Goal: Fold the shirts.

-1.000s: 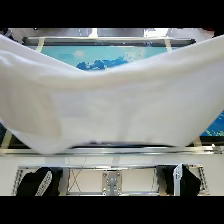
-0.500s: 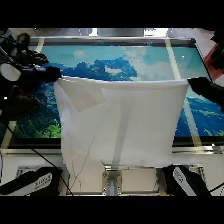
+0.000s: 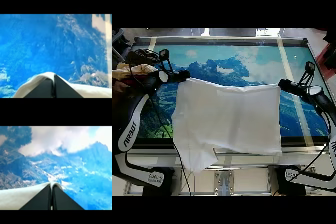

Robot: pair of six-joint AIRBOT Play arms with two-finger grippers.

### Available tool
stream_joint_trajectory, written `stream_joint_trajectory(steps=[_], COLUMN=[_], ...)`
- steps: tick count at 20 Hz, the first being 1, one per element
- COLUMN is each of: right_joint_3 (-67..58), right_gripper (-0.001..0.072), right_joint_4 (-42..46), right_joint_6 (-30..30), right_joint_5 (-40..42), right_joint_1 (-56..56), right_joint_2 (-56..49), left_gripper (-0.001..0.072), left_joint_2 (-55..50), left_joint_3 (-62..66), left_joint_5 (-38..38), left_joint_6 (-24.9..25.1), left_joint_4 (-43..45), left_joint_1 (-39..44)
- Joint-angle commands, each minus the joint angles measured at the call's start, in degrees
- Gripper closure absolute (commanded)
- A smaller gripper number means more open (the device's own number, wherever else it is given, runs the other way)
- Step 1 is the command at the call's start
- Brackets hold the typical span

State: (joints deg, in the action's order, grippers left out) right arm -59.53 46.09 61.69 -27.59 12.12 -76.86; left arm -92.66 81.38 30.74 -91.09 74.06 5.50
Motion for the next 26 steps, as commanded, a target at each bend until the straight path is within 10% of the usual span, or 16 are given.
stream_joint_trajectory(steps=[1,7,16,26], right_joint_3=[-9.97,-12.26,0.96,0.96], right_gripper=[0.0688,0.0687,0.0687,0.0686], right_joint_4=[2.60,15.52,19.58,18.03], right_joint_6=[0.33,8.85,13.18,13.51], right_joint_5=[-8.22,-26.27,-14.60,-22.36], right_joint_1=[1.46,1.77,0.39,-1.03], right_joint_2=[-1.68,1.16,-0.39,-4.70], left_gripper=[0.0698,0.0697,0.0697,0.0697], left_joint_2=[-1.07,1.84,1.79,0.98], left_joint_3=[11.98,12.92,-5.46,-5.75], left_joint_5=[13.25,46.18,31.76,28.98], left_joint_6=[1.95,4.52,3.37,-6.84], left_joint_4=[5.01,12.09,3.78,20.79], left_joint_1=[-0.07,0.09,4.57,4.59])
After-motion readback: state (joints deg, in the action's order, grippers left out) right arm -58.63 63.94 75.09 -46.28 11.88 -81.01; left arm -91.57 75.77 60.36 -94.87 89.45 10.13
